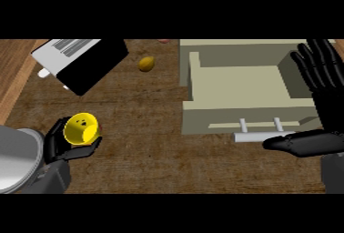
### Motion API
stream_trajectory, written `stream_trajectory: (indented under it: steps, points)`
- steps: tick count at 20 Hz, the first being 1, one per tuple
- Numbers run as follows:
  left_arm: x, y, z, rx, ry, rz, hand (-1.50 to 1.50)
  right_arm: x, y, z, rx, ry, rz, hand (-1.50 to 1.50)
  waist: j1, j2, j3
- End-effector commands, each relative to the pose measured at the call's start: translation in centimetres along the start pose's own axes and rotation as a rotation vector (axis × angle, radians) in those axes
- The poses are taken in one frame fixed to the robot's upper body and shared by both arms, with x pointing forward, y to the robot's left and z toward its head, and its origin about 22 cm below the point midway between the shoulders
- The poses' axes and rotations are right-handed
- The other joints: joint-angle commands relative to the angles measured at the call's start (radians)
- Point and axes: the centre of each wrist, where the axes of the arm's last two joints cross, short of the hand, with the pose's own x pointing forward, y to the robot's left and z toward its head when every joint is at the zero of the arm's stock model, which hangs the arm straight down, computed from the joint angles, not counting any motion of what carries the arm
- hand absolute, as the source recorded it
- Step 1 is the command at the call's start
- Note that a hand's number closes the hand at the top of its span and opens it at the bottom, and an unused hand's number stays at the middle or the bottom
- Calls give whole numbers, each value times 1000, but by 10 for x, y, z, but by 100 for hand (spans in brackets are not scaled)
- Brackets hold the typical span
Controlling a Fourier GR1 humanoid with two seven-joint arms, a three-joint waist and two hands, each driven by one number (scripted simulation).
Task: Pick up the cup, place it into the drawer and close the drawer
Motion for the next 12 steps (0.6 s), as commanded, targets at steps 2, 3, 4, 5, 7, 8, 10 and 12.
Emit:
stream_trajectory:
  steps: [2, 3, 4, 5, 7, 8, 10, 12]
  points:
    - [-9, -40, 9, -12, -156, 78, 150, -4, 2, 2, 10, 17, -13, -150, 8, -4, 1]
    - [-1, -35, -10, -14, -172, 87, 150, -6, 2, 5, -8, -3, 0, -150, 5, -2, 1]
    - [-2, -52, -11, -12, -174, 87, 150, -4, 2, -1, 4, -17, 4, -150, 2, 0, 1]
    - [-2, -58, -11, -42, -188, 164, 150, -5, -9, 4, 1, -6, 0, -150, -3, 1, 1]
    - [7, -46, -27, -129, -211, 206, 150, -3, -7, -1, -15, -2, 19, -150, 10, -4, 2]
    - [12, -78, -40, -157, -200, 222, 150, 1, 1, 8, 8, -1, -4, -150, 0, -7, 2]
    - [12, -93, -37, -210, -243, 230, 150, -3, -9, 4, -3, 22, -1, -150, 8, -6, 2]
    - [39, -109, -80, -295, -217, 225, 150, -5, 1, 11, -4, 13, 13, -150, 19, -13, 4]
